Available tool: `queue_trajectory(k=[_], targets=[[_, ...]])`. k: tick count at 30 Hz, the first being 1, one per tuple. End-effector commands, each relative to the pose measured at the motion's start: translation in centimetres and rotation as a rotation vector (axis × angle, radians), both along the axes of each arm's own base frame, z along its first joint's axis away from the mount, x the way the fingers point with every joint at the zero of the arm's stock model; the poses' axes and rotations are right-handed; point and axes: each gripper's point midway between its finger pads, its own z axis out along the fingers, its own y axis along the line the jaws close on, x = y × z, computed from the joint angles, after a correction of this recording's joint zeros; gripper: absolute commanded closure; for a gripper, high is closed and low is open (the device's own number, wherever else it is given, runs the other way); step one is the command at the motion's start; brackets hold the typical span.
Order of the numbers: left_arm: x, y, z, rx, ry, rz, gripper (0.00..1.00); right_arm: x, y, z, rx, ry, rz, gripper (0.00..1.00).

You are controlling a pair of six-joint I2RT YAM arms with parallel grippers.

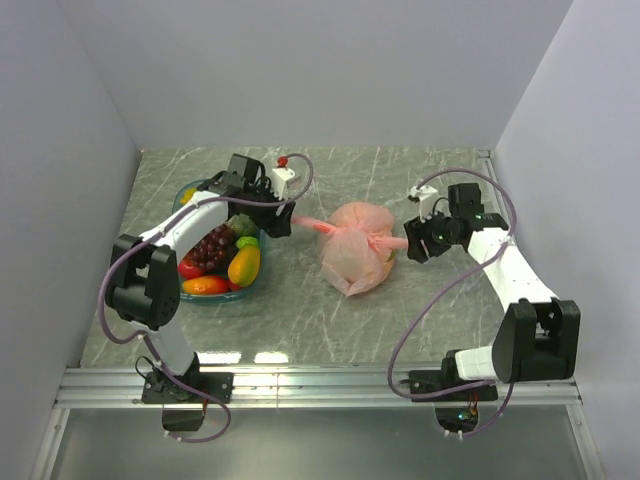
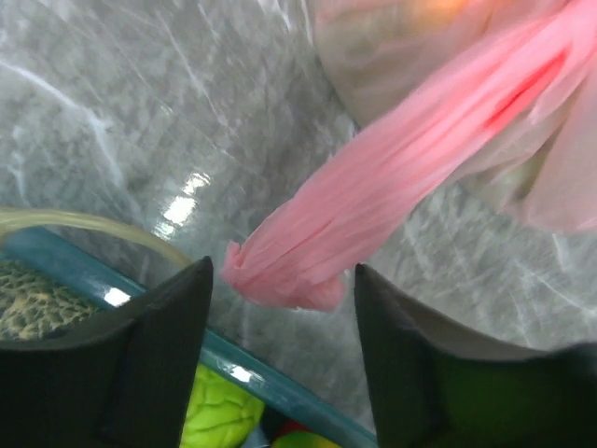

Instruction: Place the fake fruits into the plastic bag and tie a complex knot

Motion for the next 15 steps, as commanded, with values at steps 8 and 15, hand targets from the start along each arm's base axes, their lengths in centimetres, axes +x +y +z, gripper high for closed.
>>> queue_trajectory(k=[8, 15], targets=[[0.2, 0.4, 15.0, -0.216, -0.145, 0.129, 0.01, -1.1, -0.3, 12.6, 0.143, -0.246, -0.111, 0.12], [0.3, 3.8, 19.6, -0.394, -0.056, 0.316, 0.01, -0.8, -2.2, 15.7, 0.276, -0.227, -0.364, 0.07]])
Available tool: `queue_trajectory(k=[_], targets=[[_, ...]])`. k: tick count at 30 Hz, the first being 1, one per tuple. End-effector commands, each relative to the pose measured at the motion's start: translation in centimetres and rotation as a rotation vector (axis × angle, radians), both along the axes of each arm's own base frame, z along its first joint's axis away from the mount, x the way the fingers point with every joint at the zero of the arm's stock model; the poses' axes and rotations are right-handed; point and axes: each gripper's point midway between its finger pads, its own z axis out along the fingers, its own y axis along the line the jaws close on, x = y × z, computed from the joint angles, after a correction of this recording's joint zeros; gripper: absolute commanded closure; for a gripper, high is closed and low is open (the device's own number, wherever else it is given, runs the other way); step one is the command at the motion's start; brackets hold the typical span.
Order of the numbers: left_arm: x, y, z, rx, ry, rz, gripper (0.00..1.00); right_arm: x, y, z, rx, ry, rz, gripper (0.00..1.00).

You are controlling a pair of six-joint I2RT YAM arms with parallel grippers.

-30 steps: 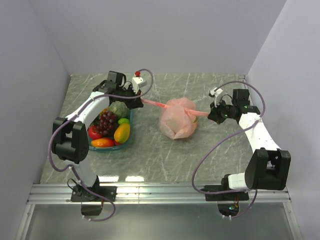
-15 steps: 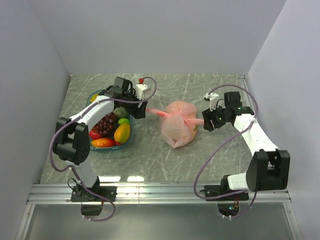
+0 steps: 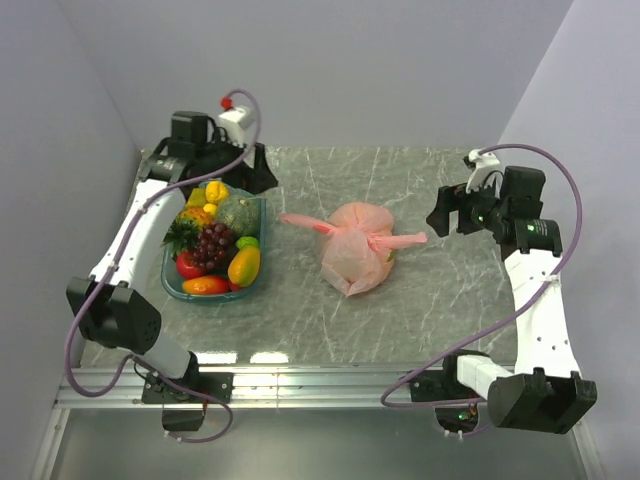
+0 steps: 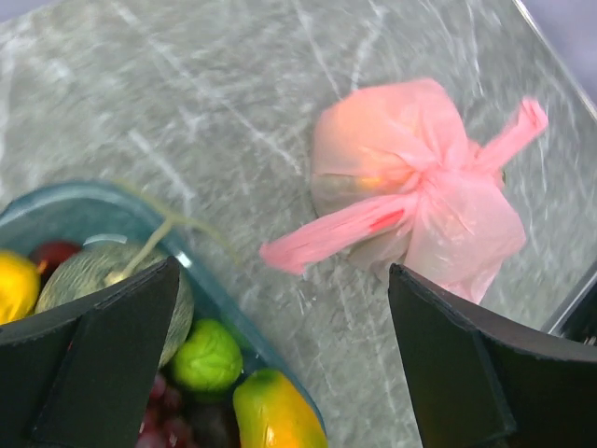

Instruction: Place the fake fruits into the plastic bag and tie a complex knot

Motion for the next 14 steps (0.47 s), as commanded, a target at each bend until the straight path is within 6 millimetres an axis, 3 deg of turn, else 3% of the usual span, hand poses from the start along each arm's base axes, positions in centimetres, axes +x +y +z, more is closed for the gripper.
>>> queue_trajectory(k=[1, 4, 5, 8, 14], targets=[[-1.7, 1.7, 2.4, -0.128, 0.062, 0.098, 0.01, -0.8, 0.2, 0.8, 0.115, 0.059, -0.090, 0.07], [-1.8, 3.5, 1.7, -0.079, 0.027, 0.183, 0.01, -1.8, 0.4, -0.4, 0.113, 0.061, -0.074, 0.03], [-2.1, 3.9, -0.2, -0.049, 0.051, 0.194, 0.01, -2.5, 0.6, -1.5, 0.110, 0.068, -0.065, 0.02], [-3.3, 4.5, -2.6, -0.013, 0.085, 0.197, 0.01, -3.6, 0.8, -3.4, 0.101, 0.066, -0.052, 0.00], [-3.8, 4.9, -2.5, -0.002, 0.040, 0.219, 0.01, -4.5, 0.8, -3.5, 0.102, 0.028, -0.063, 0.00]])
